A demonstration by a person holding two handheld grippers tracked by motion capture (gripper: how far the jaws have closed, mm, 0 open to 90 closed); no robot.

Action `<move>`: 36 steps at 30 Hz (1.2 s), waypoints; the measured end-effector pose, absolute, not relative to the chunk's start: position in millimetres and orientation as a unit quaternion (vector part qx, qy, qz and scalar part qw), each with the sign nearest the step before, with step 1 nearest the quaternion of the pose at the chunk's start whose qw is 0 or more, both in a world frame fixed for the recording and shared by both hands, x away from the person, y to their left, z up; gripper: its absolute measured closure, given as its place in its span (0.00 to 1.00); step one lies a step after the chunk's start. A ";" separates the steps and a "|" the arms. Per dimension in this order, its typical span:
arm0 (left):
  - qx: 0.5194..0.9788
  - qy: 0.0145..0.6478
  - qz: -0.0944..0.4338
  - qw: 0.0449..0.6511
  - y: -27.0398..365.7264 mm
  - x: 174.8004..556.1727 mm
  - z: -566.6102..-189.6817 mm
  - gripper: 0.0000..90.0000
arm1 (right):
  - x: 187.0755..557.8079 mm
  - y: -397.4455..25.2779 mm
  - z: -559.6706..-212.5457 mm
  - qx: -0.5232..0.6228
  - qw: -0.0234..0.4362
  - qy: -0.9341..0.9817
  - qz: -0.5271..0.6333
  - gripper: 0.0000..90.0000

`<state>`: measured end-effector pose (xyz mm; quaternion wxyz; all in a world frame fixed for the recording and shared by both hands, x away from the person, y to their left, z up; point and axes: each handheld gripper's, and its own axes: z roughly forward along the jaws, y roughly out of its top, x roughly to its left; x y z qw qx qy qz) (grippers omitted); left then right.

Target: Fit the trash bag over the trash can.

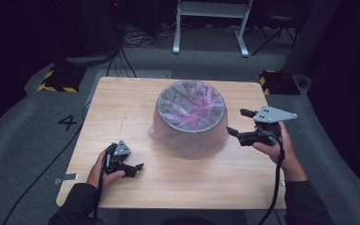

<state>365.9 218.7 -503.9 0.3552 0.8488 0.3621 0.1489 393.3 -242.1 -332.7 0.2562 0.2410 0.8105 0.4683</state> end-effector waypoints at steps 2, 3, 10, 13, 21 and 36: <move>0.849 0.362 0.150 0.355 218.8 365.7 -503.9 0.16 | 394.5 -239.2 -330.1 0.242 0.260 0.809 0.469 0.22; 0.849 0.362 0.151 0.355 218.8 365.7 -504.0 0.16 | 395.7 -237.6 -329.4 0.243 0.263 0.808 0.468 0.22; 0.849 0.362 0.150 0.355 219.0 365.8 -503.9 0.16 | 401.2 -230.3 -322.9 0.240 0.273 0.806 0.468 0.22; 0.850 0.360 0.147 0.355 219.4 366.1 -503.9 0.16 | 402.7 -226.6 -317.1 0.239 0.277 0.803 0.471 0.22; 0.852 0.355 0.145 0.356 219.9 367.3 -503.9 0.16 | 411.2 -213.7 -302.5 0.228 0.278 0.803 0.475 0.22; 0.852 0.355 0.143 0.357 219.8 367.4 -504.1 0.16 | 433.4 -190.5 -292.3 0.235 0.249 0.807 0.481 0.22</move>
